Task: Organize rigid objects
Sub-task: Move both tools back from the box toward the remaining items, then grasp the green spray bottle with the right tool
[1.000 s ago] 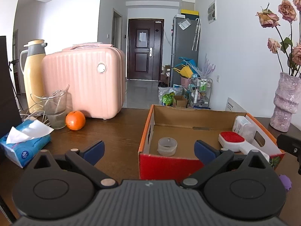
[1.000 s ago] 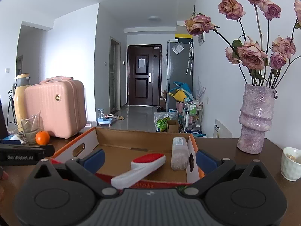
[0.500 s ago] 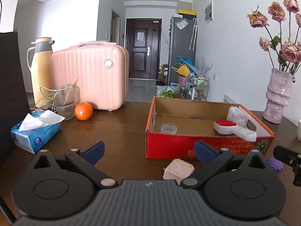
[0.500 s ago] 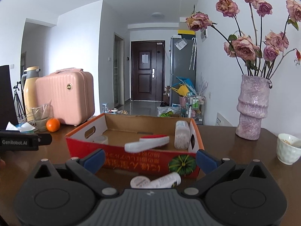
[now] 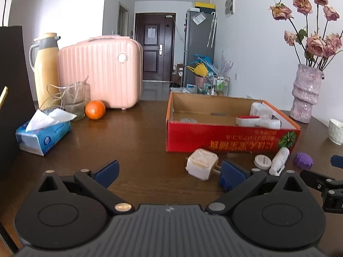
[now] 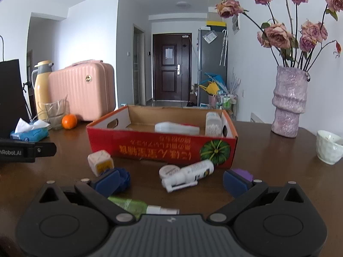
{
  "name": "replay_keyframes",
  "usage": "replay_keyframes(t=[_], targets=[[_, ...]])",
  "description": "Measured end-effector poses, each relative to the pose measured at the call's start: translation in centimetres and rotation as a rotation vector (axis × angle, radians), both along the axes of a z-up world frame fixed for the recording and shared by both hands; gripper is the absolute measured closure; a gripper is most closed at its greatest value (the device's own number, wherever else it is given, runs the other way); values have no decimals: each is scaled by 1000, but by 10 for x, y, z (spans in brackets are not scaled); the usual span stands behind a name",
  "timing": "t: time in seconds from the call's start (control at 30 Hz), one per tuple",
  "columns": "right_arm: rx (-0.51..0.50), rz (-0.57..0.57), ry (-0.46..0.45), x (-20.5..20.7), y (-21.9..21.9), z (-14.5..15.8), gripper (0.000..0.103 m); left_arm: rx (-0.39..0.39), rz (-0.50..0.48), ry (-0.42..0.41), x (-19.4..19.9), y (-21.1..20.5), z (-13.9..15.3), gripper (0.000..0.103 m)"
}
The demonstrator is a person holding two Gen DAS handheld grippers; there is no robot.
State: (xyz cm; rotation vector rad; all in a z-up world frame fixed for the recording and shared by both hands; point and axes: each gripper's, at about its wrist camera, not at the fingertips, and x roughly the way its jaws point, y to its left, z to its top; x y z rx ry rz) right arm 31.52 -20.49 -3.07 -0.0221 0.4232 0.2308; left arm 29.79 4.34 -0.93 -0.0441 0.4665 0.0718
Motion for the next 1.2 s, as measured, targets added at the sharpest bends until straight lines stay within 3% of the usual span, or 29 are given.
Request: replay_keyframes(t=[0.47, 0.93, 1.2], targets=[[-33, 31, 54, 3, 8, -9, 0, 4, -27, 11, -2, -2, -3, 0], [-248, 257, 128, 20, 50, -22, 0, 24, -69, 49, -3, -5, -7, 0], [-211, 346, 202, 48, 59, -30, 3, 29, -66, 69, -1, 2, -10, 0]])
